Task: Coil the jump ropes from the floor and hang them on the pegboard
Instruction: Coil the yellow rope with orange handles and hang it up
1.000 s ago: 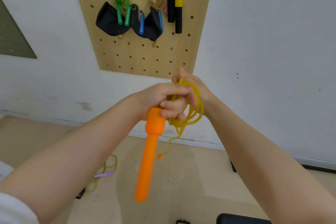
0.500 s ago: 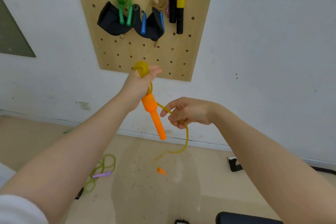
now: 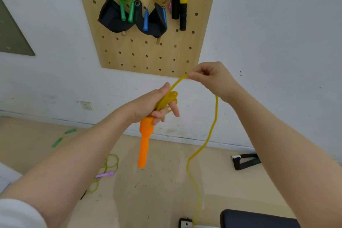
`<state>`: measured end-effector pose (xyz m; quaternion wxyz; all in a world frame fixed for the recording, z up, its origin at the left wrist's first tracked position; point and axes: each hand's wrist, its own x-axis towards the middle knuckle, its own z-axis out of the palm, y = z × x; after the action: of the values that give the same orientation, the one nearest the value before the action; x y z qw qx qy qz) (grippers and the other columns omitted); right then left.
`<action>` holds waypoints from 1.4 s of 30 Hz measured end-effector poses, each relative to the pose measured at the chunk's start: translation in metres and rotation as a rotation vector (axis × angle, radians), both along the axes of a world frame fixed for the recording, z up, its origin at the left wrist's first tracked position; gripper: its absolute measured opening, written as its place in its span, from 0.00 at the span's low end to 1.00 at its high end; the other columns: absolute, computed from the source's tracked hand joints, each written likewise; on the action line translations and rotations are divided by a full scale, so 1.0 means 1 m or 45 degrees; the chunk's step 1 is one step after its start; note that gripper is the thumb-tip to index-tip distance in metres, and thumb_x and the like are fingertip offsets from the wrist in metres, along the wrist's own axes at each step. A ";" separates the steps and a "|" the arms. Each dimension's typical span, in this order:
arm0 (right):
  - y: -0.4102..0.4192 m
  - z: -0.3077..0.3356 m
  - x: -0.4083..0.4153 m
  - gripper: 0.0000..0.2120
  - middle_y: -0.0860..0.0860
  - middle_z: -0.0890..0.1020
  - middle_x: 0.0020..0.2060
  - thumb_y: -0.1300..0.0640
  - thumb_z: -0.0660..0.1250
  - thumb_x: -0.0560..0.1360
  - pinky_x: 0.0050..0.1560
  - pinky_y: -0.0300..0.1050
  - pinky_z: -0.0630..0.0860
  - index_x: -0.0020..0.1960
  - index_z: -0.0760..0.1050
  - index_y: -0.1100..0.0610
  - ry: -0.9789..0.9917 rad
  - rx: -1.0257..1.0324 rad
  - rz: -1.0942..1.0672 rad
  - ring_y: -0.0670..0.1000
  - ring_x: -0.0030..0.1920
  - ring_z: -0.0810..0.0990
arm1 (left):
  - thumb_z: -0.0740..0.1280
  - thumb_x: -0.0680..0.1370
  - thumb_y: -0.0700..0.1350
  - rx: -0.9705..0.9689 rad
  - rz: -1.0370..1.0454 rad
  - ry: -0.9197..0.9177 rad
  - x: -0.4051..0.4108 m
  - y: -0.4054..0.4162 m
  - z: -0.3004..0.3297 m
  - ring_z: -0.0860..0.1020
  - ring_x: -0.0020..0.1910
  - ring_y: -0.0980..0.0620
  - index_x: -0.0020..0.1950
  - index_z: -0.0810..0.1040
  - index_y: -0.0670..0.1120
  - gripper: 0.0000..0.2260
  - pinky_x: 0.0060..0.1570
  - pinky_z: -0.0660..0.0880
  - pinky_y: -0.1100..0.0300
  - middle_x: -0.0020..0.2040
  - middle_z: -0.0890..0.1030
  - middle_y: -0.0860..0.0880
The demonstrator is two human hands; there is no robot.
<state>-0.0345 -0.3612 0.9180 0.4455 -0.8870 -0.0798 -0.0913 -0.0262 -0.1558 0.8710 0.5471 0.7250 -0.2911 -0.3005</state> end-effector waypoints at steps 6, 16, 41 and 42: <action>0.023 -0.032 -0.006 0.17 0.49 0.71 0.22 0.62 0.64 0.76 0.27 0.36 0.66 0.29 0.75 0.52 0.194 0.206 0.150 0.43 0.25 0.68 | 0.58 0.78 0.52 -0.976 -0.030 0.257 -0.019 -0.031 0.037 0.67 0.18 0.59 0.46 0.83 0.41 0.19 0.35 0.73 0.63 0.18 0.64 0.56; 0.021 -0.015 -0.021 0.07 0.52 0.72 0.25 0.61 0.65 0.76 0.23 0.36 0.60 0.52 0.79 0.58 0.671 -0.151 0.457 0.46 0.21 0.63 | 0.57 0.82 0.48 -0.510 0.849 0.285 0.020 -0.004 0.024 0.84 0.42 0.54 0.54 0.76 0.44 0.11 0.47 0.75 0.60 0.42 0.85 0.49; 0.006 -0.017 -0.004 0.20 0.53 0.73 0.27 0.51 0.77 0.60 0.38 0.44 0.68 0.41 0.66 0.51 0.260 0.215 0.330 0.50 0.31 0.69 | 0.63 0.67 0.65 0.104 -0.064 0.473 -0.008 -0.021 0.038 0.60 0.17 0.58 0.31 0.69 0.46 0.22 0.27 0.67 0.63 0.17 0.62 0.54; 0.004 -0.018 -0.003 0.15 0.50 0.70 0.25 0.53 0.74 0.64 0.34 0.39 0.66 0.39 0.67 0.53 0.275 0.392 0.372 0.47 0.28 0.67 | 0.64 0.70 0.64 -0.035 -0.202 0.550 -0.005 -0.019 0.036 0.61 0.16 0.59 0.30 0.71 0.48 0.20 0.28 0.69 0.64 0.18 0.62 0.56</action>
<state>-0.0374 -0.3571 0.9002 0.5900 -0.7922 -0.1444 0.0585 -0.0312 -0.1751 0.9068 0.5813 0.6112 -0.2274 -0.4866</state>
